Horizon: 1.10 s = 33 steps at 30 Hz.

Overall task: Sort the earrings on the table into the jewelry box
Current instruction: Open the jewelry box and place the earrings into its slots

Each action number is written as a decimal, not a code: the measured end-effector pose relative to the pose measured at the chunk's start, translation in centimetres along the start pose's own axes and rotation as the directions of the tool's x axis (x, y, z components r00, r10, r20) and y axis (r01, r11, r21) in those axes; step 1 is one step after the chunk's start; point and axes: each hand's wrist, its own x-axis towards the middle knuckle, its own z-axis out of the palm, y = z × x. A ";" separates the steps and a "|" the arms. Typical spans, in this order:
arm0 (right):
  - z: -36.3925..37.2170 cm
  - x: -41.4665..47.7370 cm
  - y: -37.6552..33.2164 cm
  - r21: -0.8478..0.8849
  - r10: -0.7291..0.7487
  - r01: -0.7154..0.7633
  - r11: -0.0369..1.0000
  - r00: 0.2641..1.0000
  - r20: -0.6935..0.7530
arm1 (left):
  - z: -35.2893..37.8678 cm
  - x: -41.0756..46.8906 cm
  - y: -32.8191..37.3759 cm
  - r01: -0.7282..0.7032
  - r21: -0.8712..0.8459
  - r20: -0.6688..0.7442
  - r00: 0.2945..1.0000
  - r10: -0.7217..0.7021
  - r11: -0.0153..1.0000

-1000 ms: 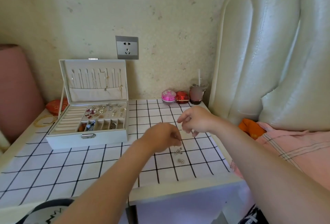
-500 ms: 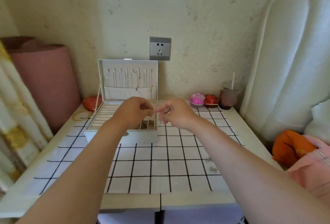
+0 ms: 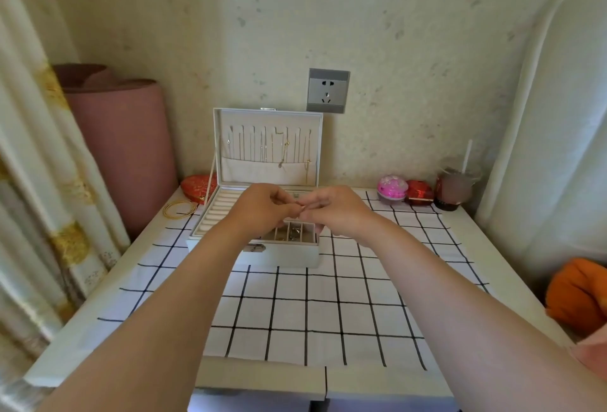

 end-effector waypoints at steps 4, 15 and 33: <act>-0.2 -0.2 -0.2 0.058 -0.043 0.046 0.997 0.998 -0.041 | 0.4 -0.1 0.4 0.016 -0.083 -0.011 1.000 -0.017 0.996; -0.4 1.1 2.3 -0.405 -0.075 0.068 0.912 0.997 -0.003 | 0.5 0.0 -1.0 -0.124 0.415 0.102 0.991 0.089 0.902; -3.9 -2.3 2.7 -0.549 -0.038 0.068 0.833 0.997 0.065 | 3.9 -1.4 1.8 -0.332 0.425 0.176 0.943 0.283 0.842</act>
